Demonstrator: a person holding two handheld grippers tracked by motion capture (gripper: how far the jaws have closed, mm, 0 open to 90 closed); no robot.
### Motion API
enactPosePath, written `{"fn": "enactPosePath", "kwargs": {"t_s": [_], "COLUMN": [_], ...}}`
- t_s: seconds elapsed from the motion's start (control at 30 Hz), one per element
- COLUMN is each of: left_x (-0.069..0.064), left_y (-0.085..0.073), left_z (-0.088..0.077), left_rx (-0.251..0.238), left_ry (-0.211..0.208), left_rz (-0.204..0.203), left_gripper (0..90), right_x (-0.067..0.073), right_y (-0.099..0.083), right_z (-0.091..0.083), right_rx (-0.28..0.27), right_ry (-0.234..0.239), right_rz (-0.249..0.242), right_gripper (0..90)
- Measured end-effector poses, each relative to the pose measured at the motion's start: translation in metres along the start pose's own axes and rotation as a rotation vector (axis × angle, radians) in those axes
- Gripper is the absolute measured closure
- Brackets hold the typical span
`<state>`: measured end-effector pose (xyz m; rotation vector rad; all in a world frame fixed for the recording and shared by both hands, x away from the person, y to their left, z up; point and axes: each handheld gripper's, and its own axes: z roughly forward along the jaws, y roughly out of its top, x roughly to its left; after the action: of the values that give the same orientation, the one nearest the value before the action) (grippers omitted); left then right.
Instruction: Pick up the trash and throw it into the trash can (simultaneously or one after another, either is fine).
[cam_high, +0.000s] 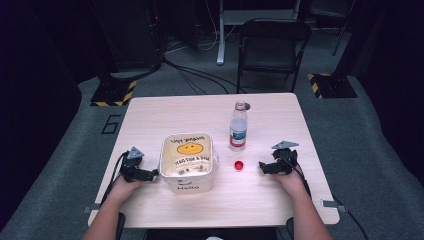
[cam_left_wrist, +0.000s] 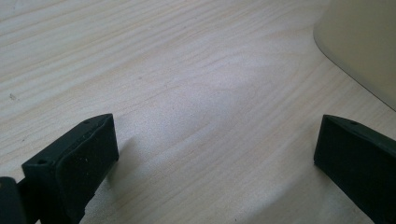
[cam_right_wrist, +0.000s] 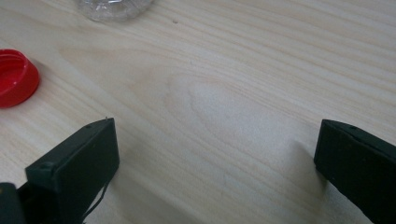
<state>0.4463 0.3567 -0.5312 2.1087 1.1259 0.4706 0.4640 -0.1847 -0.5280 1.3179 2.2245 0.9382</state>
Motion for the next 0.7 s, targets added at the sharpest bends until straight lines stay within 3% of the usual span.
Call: {"fn": "enactPosePath", "kwargs": {"t_s": [0.23, 0.43, 0.47, 0.7], "left_x": [0.000, 0.000, 0.000, 0.000], "left_y": [0.000, 0.000, 0.000, 0.000], "left_z": [0.000, 0.000, -0.001, 0.000], "left_rx": [0.001, -0.003, 0.001, 0.000], "left_ry": [-0.003, -0.003, -0.004, -0.003], "left_rz": [0.001, -0.005, -0.003, -0.001], "left_gripper": [0.0, 0.0, 0.0, 0.0], "right_x": [0.003, 0.002, 0.001, 0.002], "right_y": [0.003, 0.007, 0.007, 0.015], "right_z": [-0.001, -0.012, -0.014, -0.033], "right_rx": [0.032, 0.071, 0.070, 0.011], "right_ry": [-0.013, 0.021, 0.033, 0.040], "right_rz": [0.019, -0.024, -0.024, 0.030], "right_gripper": [1.3, 27.6, 31.2, 31.1]}}
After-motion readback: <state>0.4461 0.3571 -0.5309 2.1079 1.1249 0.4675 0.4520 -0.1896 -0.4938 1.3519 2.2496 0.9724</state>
